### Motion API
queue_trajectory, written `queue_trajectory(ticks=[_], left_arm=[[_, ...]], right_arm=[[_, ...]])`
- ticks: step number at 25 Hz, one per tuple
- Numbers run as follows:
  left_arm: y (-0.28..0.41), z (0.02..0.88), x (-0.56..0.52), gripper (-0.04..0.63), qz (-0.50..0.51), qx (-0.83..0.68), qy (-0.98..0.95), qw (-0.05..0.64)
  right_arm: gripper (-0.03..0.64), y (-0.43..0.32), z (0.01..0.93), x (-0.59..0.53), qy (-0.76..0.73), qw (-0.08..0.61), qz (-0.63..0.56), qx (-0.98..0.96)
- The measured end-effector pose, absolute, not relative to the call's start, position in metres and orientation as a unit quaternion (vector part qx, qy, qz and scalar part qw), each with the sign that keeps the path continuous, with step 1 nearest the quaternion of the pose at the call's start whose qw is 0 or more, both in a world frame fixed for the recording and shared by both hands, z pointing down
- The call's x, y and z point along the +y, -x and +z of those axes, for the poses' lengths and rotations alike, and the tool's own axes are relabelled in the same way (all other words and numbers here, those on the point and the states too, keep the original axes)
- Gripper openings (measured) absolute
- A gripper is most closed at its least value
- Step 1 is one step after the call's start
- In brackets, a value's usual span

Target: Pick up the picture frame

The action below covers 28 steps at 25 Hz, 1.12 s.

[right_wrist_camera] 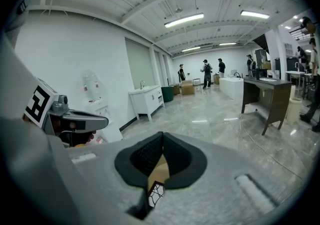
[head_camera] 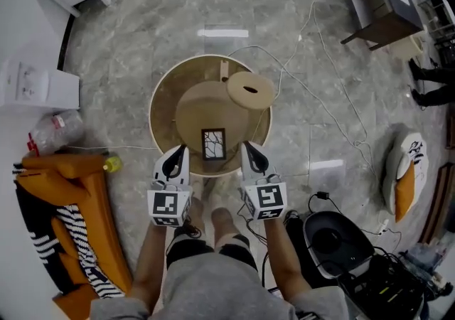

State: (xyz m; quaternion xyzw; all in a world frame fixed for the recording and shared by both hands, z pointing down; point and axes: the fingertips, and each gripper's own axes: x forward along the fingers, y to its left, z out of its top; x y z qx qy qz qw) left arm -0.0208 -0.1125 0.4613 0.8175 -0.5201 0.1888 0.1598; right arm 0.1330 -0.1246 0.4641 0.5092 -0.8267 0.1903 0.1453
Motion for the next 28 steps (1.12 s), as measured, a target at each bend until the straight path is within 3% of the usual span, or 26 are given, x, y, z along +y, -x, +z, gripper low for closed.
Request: queue_trajectory(ticks=[28], left_arm=[[0.027, 0.750, -0.096, 0.017, 0.246, -0.465, -0.810, 0.259]], right_arm=[[0.002, -0.114, 0.757, -0.101, -0.499, 0.217, 0.283, -0.790]])
